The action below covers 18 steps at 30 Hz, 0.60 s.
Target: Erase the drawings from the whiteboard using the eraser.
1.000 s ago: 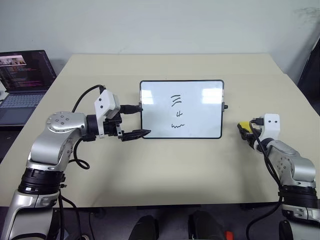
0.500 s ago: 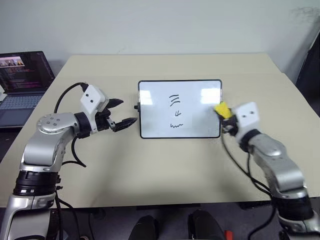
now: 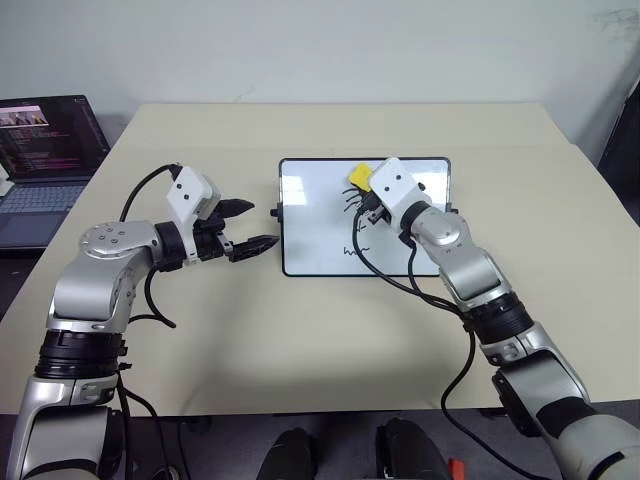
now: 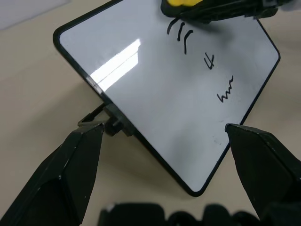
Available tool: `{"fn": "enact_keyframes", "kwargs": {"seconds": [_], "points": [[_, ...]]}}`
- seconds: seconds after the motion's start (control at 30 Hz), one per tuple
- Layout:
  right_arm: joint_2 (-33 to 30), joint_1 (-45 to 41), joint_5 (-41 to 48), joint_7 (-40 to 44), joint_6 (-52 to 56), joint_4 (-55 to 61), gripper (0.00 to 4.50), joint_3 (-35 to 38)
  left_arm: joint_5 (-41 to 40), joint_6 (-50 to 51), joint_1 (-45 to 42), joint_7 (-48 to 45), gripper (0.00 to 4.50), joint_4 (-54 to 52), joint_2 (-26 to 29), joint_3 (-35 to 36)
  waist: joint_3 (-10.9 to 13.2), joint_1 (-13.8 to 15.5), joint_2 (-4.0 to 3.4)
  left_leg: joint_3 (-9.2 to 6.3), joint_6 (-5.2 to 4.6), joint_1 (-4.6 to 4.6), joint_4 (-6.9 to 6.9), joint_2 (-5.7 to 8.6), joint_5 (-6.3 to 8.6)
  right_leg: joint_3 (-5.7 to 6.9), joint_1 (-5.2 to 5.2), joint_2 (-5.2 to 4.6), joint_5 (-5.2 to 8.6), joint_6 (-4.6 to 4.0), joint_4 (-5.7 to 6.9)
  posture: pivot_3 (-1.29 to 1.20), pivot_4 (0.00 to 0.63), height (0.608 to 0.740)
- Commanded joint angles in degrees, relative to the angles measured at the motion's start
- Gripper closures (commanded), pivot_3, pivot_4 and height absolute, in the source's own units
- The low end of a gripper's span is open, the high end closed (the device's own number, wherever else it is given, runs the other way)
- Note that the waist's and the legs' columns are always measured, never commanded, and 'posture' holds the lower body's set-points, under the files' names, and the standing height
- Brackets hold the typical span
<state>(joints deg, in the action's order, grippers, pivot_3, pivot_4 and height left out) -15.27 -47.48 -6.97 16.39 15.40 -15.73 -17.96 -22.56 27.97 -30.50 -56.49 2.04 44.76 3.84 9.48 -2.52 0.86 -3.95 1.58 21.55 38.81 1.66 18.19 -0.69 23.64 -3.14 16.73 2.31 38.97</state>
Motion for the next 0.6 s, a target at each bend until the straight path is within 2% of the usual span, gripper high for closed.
{"fn": "enact_keyframes", "kwargs": {"seconds": [0.03, 0.37, 0.6], "points": [[1.0, -0.66, -1.84, 0.92, -4.81, -3.85, 3.11, -0.56, -0.48, -1.04, 0.07, -0.32, 0.0, -2.29, 0.68, 1.69, -0.01, -0.46, 0.02, 0.01, 0.0, 0.0, 0.03, 0.0, 0.0, -0.01, 0.0, 0.0, 0.0, 0.0, 0.02, 0.0, 0.15, 0.74], [6.37, 1.23, -6.57, 2.63, -13.52, -14.0, 3.12, -4.97, -0.27, -1.01, -0.02, -0.01, 0.0, -2.53, 0.67, 1.94, -0.05, -2.13, 0.06, 0.15, -0.02, -0.62, 0.02, -0.03, 0.01, -0.2, -0.46, 0.04, -0.03, 0.0, 0.17, 0.0, 0.15, 0.74], [7.39, 0.21, -6.96, 2.27, -15.42, -13.81, 3.12, -2.93, -0.34, -0.84, 0.23, 0.24, 0.0, -2.48, 0.76, 2.34, -0.07, -2.26, 0.08, 0.15, -0.02, -0.72, 0.08, -0.03, 0.0, -0.26, -0.44, 0.05, -0.08, -0.02, 0.46, 0.0, 0.15, 0.74]]}}
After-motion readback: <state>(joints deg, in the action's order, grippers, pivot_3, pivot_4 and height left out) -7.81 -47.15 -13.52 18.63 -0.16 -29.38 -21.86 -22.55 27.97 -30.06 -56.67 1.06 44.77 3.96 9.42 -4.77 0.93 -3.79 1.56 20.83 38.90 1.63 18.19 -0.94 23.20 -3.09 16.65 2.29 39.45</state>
